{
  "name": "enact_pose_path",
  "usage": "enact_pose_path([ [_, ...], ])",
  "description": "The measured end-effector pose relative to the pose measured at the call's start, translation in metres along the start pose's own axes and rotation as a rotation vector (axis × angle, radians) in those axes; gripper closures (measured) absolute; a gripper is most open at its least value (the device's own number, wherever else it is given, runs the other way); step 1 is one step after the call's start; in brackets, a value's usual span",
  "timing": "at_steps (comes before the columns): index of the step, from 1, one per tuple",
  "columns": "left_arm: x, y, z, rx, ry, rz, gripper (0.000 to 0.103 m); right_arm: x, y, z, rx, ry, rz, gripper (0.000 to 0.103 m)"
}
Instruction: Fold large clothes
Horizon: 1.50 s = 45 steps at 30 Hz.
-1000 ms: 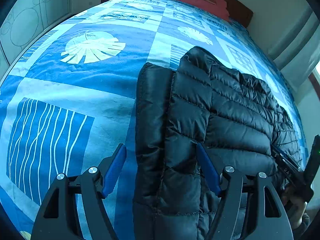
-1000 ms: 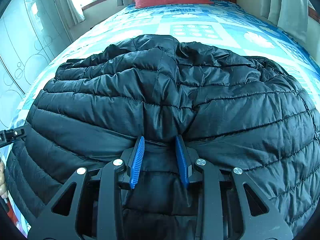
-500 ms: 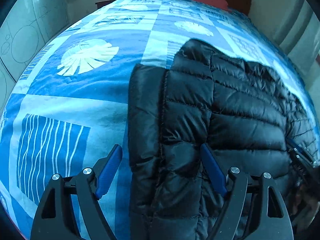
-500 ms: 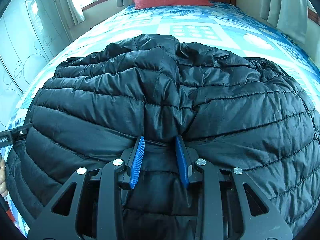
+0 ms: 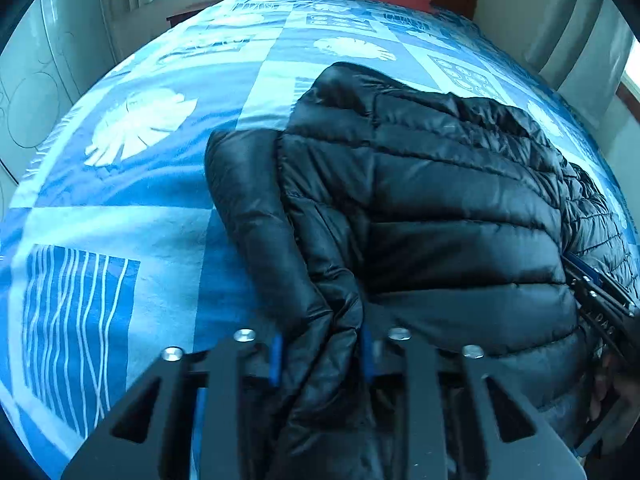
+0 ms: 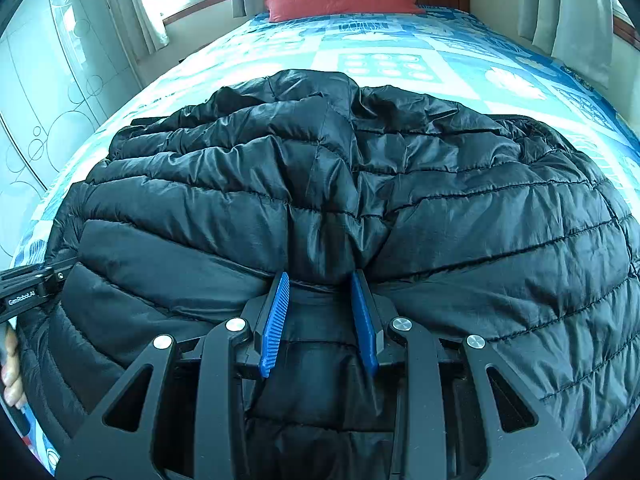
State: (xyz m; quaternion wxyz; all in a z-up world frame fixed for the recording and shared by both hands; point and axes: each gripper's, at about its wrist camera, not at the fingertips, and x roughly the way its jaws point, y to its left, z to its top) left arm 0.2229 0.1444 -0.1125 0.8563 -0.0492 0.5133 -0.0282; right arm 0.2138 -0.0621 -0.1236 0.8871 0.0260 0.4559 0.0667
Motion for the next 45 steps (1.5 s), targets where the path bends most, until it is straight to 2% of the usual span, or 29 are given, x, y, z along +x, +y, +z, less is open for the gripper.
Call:
enact_pose_path([
  [4, -0.026, -0.007, 0.006, -0.028, -0.035, -0.011, 0.085, 0.0, 0.0, 0.001, 0.003, -0.002, 0.004, 0.072],
  [10, -0.09, -0.036, 0.018, -0.012, -0.151, -0.03, 0.085, -0.013, -0.005, 0.004, 0.025, -0.011, 0.031, 0.072],
  [14, -0.126, -0.078, 0.028, 0.054, -0.211, -0.051, 0.086, -0.055, -0.025, 0.012, 0.027, -0.061, -0.008, 0.069],
  [16, -0.132, -0.1, 0.032, 0.086, -0.223, -0.057, 0.086, -0.083, -0.046, 0.016, 0.04, -0.097, -0.026, 0.059],
  [19, -0.139, -0.148, 0.036, 0.15, -0.238, -0.066, 0.086, -0.113, -0.077, 0.015, 0.071, -0.136, -0.046, 0.054],
  [22, -0.132, -0.185, 0.04, 0.198, -0.243, -0.079, 0.086, -0.133, -0.115, 0.007, 0.111, -0.144, -0.066, 0.053],
  [28, -0.108, -0.28, 0.028, 0.33, -0.229, -0.086, 0.086, -0.152, -0.184, -0.018, 0.179, -0.136, -0.174, 0.052],
  [35, -0.056, -0.367, 0.003, 0.419, -0.147, -0.136, 0.086, -0.171, -0.257, -0.046, 0.319, -0.135, -0.234, 0.051],
  [39, -0.022, -0.4, -0.019, 0.459, -0.085, -0.132, 0.086, -0.172, -0.277, -0.06, 0.351, -0.116, -0.274, 0.051],
  [45, -0.002, -0.414, -0.037, 0.499, -0.101, -0.084, 0.085, -0.161, -0.288, -0.07, 0.372, -0.07, -0.272, 0.051],
])
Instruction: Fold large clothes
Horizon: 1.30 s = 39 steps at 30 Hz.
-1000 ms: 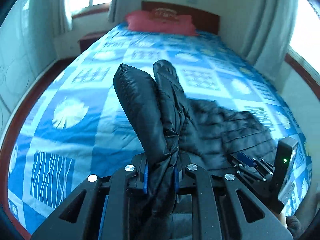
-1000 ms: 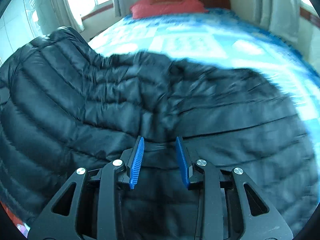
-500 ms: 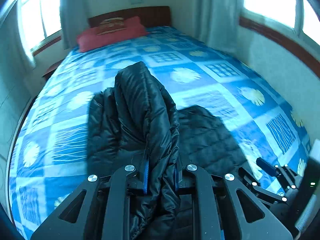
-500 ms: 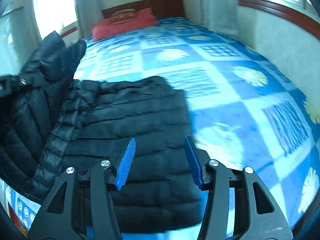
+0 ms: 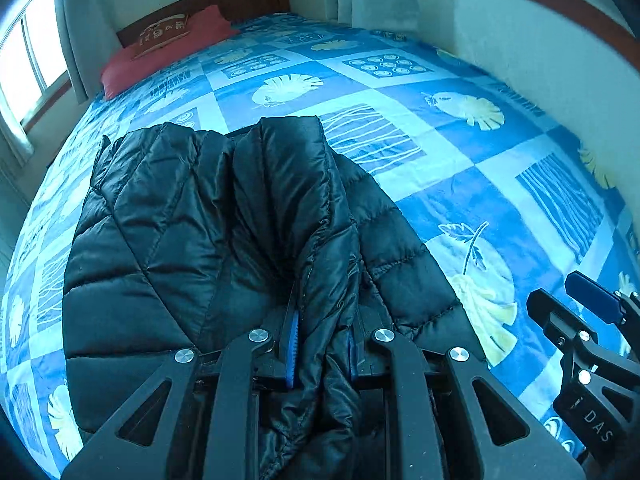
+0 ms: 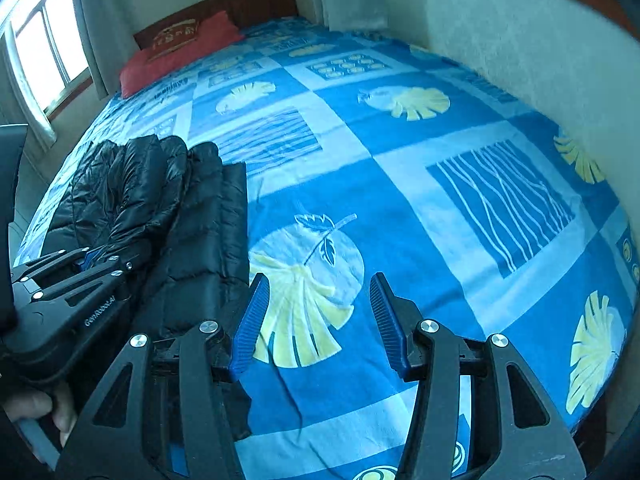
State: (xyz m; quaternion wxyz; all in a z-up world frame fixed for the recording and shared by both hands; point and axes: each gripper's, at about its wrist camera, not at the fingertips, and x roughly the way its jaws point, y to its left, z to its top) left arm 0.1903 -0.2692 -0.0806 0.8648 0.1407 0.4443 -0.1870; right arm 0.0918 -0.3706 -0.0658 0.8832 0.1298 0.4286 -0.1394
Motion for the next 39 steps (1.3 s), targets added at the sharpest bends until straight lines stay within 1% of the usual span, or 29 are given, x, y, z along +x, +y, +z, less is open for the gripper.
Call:
enact_pose_path([
  [6, -0.01, -0.007, -0.001, 0.001, -0.022, 0.011, 0.082, -0.004, -0.001, -0.004, -0.002, 0.004, -0.004, 0.051],
  [9, -0.021, -0.013, 0.002, -0.004, -0.033, -0.004, 0.073, -0.012, -0.003, -0.005, -0.007, -0.008, -0.015, 0.051],
  [11, -0.03, -0.017, 0.005, -0.007, -0.042, -0.023, 0.059, -0.02, -0.006, -0.006, -0.003, -0.02, -0.023, 0.05],
  [13, -0.041, -0.022, 0.007, -0.005, -0.058, -0.037, 0.054, -0.026, -0.008, -0.007, -0.002, -0.028, -0.032, 0.049],
  [16, -0.056, -0.028, 0.008, 0.013, -0.076, -0.043, 0.054, -0.038, -0.009, -0.009, -0.004, -0.046, -0.042, 0.047],
  [18, -0.068, -0.03, 0.006, 0.022, -0.092, -0.072, 0.054, -0.046, -0.008, -0.01, -0.009, -0.058, -0.045, 0.047],
  [19, -0.075, -0.031, 0.005, 0.025, -0.101, -0.075, 0.054, -0.052, -0.006, -0.011, -0.014, -0.066, -0.045, 0.047],
  [23, -0.109, -0.038, 0.002, 0.062, -0.172, -0.078, 0.054, -0.074, 0.001, -0.011, -0.034, -0.104, -0.044, 0.047],
  [25, -0.126, -0.034, -0.002, 0.069, -0.211, -0.077, 0.054, -0.088, 0.007, -0.012, -0.046, -0.128, -0.037, 0.047],
  [29, -0.15, -0.009, -0.012, 0.042, -0.254, -0.063, 0.054, -0.112, 0.024, -0.011, -0.072, -0.173, -0.008, 0.045],
  [33, -0.163, 0.037, -0.027, -0.031, -0.276, -0.008, 0.053, -0.123, 0.051, -0.011, -0.123, -0.196, 0.018, 0.044],
  [35, -0.164, 0.061, -0.034, -0.078, -0.276, 0.014, 0.044, -0.122, 0.069, -0.012, -0.156, -0.197, 0.027, 0.044],
  [37, -0.163, 0.091, -0.043, -0.137, -0.278, 0.045, 0.042, -0.12, 0.081, -0.012, -0.174, -0.192, 0.045, 0.044],
  [39, -0.159, 0.119, -0.053, -0.191, -0.271, 0.079, 0.042, -0.115, 0.094, -0.01, -0.178, -0.177, 0.086, 0.042],
])
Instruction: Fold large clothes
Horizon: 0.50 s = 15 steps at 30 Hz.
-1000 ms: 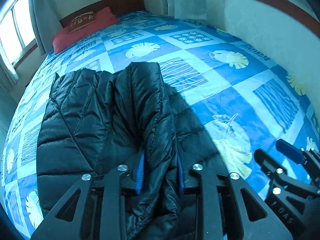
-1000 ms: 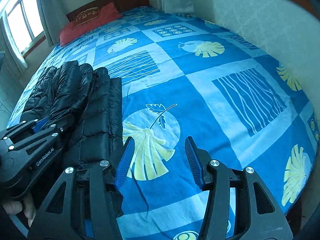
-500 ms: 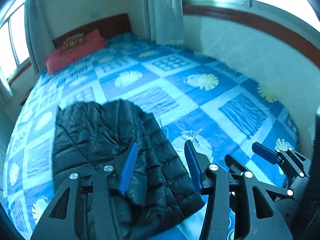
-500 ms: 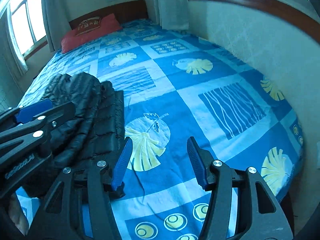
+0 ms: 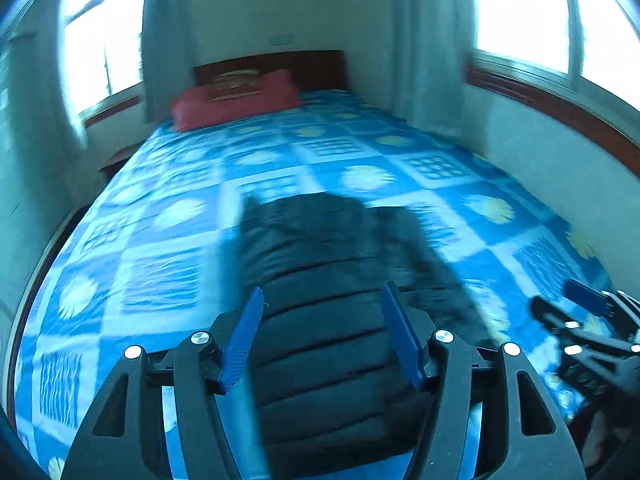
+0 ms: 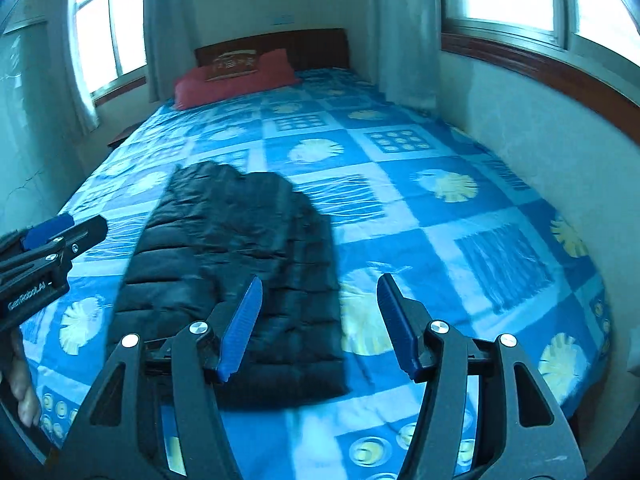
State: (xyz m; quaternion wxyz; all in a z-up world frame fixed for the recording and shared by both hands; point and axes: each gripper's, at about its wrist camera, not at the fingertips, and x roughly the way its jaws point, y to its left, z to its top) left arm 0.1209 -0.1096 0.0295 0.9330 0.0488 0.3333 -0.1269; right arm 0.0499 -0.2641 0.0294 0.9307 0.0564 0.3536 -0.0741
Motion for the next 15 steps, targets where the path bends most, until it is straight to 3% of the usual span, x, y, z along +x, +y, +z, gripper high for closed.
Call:
enact_pose_path([
  [2, 0.007, 0.024, -0.008, -0.049, 0.021, 0.021, 0.042, 0.01, 0.01, 0.003, 0.009, 0.017, 0.042, 0.033],
  [6, 0.028, 0.061, -0.033, -0.131, 0.086, 0.02, 0.042, 0.038, 0.027, 0.004, -0.004, 0.081, 0.05, 0.028],
  [10, 0.047, 0.074, -0.059, -0.181, 0.141, -0.007, 0.042, 0.055, 0.03, -0.002, 0.016, 0.144, 0.045, 0.023],
  [15, 0.063, 0.067, -0.073, -0.192, 0.186, -0.045, 0.042, 0.071, 0.024, -0.011, 0.079, 0.215, 0.099, 0.024],
])
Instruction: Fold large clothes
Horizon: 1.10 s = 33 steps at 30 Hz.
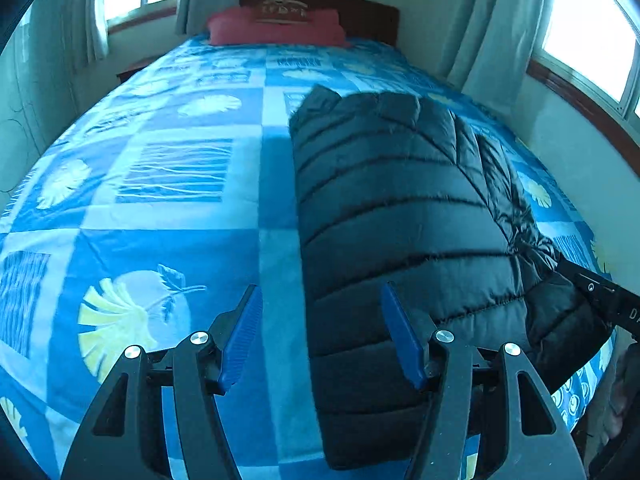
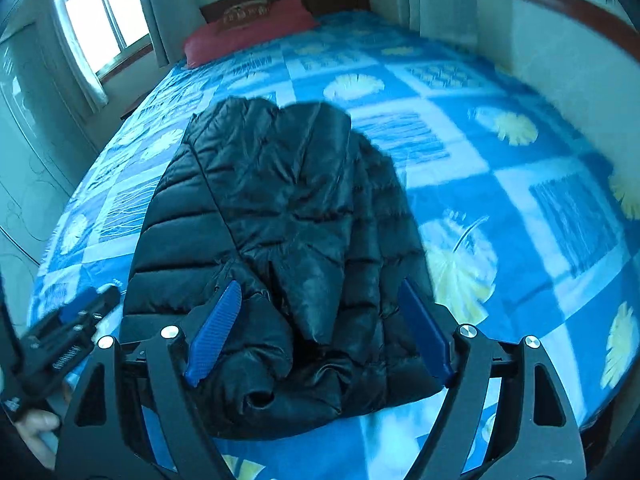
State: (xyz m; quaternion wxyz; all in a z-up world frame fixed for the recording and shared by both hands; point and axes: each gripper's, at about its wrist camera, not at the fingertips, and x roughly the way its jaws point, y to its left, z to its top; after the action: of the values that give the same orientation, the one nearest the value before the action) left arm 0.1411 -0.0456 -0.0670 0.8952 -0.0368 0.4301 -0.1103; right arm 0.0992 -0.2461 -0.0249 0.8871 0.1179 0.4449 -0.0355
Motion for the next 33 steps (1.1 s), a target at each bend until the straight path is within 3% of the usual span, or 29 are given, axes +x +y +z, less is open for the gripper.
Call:
enact_pose_path([
  [1, 0.002, -0.002, -0.001, 0.005, -0.002, 0.0, 0.042, 0.002, 0.0, -0.001, 0.002, 0.007, 0.014, 0.035],
  [2, 0.003, -0.003, -0.001, 0.007, -0.005, -0.002, 0.042, 0.007, -0.002, -0.001, 0.007, 0.036, 0.051, 0.063],
  [3, 0.004, -0.004, -0.001, 0.008, -0.006, -0.008, 0.042, 0.012, -0.003, -0.002, 0.016, 0.065, 0.073, 0.074],
  [5, 0.004, -0.005, -0.001, 0.004, -0.009, -0.009, 0.042, 0.012, 0.0, -0.002, -0.032, 0.048, 0.046, 0.084],
  [7, 0.0, -0.005, 0.003, -0.006, -0.023, -0.025, 0.042, 0.004, -0.005, -0.001, -0.038, 0.0, 0.019, 0.087],
  [10, -0.009, -0.013, 0.01, 0.006, -0.066, -0.052, 0.042, -0.002, -0.027, 0.003, -0.021, -0.026, -0.058, 0.088],
  [13, 0.0, -0.03, 0.014, 0.049, -0.057, -0.072, 0.042, 0.008, -0.05, -0.001, 0.004, -0.011, -0.113, 0.089],
  [18, 0.035, -0.058, 0.012, 0.109, 0.006, -0.056, 0.04, 0.041, -0.08, -0.015, 0.039, 0.065, -0.113, 0.088],
  [24, 0.062, -0.07, 0.007, 0.152, 0.032, -0.007, 0.04, 0.061, -0.09, -0.017, 0.082, 0.085, -0.077, 0.085],
  [25, 0.06, -0.069, 0.008, 0.151, 0.03, -0.007, 0.04, 0.059, -0.09, -0.017, 0.076, 0.082, -0.08, 0.082],
  [29, 0.043, -0.067, 0.01, 0.15, 0.018, 0.0, 0.04, 0.037, -0.093, -0.014, 0.071, 0.043, -0.097, 0.055],
  [33, 0.025, -0.055, 0.013, 0.11, 0.015, -0.021, 0.04, 0.009, -0.089, -0.005, 0.061, 0.02, -0.1, 0.055],
])
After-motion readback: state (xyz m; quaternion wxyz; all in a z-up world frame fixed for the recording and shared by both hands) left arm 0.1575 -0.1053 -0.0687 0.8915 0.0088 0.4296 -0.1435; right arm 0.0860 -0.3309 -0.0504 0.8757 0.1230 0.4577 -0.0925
